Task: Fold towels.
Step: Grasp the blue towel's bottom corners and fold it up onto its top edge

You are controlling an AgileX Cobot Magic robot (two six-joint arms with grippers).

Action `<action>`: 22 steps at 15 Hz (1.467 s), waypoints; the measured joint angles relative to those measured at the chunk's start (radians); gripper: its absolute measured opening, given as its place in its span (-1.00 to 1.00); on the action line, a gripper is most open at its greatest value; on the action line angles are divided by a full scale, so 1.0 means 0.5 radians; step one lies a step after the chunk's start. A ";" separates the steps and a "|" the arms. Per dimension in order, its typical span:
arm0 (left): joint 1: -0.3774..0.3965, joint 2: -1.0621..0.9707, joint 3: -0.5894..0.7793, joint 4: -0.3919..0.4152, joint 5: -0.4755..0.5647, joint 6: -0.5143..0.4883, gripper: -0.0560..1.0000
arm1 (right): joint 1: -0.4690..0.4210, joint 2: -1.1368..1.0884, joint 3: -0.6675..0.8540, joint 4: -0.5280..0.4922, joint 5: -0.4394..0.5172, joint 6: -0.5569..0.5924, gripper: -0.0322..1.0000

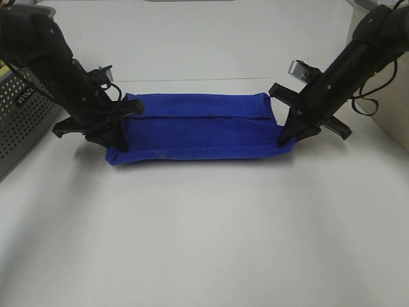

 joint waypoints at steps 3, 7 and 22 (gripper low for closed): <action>-0.008 -0.166 0.324 -0.012 0.012 0.036 -0.83 | 0.008 -0.226 0.464 0.002 -0.112 -0.036 -0.94; -0.014 -0.358 0.688 -0.026 -0.022 0.040 -0.83 | 0.134 -0.322 0.844 -0.002 -0.246 -0.088 -0.94; 0.042 -0.264 0.188 -0.078 -0.496 -0.134 -0.83 | 0.138 -0.194 0.000 -0.126 -0.378 0.016 -0.94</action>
